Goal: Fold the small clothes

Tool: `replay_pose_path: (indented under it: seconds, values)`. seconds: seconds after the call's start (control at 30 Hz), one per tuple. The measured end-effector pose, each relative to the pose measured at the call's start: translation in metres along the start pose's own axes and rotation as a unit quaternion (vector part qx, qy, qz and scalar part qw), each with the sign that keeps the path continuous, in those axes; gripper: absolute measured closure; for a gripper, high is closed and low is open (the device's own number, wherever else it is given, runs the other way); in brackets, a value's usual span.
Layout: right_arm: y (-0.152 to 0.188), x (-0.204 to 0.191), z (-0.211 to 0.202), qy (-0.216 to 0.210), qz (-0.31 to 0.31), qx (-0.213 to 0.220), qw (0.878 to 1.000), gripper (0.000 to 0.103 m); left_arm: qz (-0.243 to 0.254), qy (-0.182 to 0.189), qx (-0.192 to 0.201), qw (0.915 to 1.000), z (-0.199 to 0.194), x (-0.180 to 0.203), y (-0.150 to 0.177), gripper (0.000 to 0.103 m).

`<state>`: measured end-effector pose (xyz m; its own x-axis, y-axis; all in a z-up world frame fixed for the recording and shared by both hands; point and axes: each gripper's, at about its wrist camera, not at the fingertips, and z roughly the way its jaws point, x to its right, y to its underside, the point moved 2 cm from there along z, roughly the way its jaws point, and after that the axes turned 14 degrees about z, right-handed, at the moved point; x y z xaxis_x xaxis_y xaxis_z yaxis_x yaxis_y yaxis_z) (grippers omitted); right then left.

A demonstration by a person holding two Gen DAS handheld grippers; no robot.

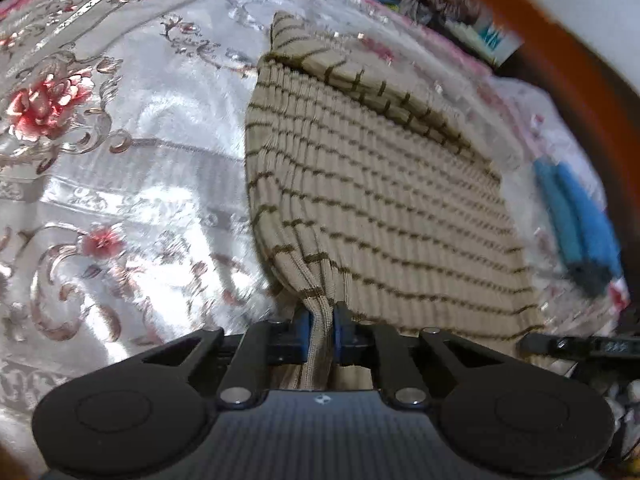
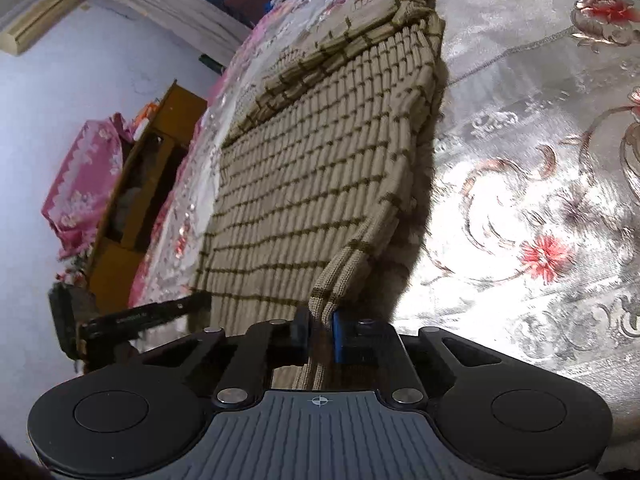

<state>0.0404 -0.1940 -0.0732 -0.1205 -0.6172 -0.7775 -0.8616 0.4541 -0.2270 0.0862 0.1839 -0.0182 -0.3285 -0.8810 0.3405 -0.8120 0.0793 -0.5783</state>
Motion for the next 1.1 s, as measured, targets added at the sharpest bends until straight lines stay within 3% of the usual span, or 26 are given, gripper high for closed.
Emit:
replay_pose_path:
  seconds: [0.3, 0.57, 0.8, 1.1]
  values:
    - [-0.030, -0.019, -0.020, -0.105, 0.046, 0.039, 0.993, 0.094, -0.044, 0.063, 0.074, 0.9943, -0.008, -0.004, -0.030, 0.088]
    - [-0.098, -0.042, -0.028, -0.164, 0.062, 0.104, 0.979, 0.094, -0.060, 0.093, 0.155, 0.9817, 0.006, -0.010, -0.107, 0.088]
    - [-0.182, -0.048, -0.012, -0.173, 0.089, 0.171, 0.966, 0.094, -0.079, 0.088, 0.200, 0.9727, 0.042, -0.031, -0.181, 0.088]
    - [-0.254, -0.024, 0.040, -0.116, 0.133, 0.202, 0.963, 0.095, -0.110, 0.043, 0.171, 0.9782, 0.110, -0.064, -0.219, 0.090]
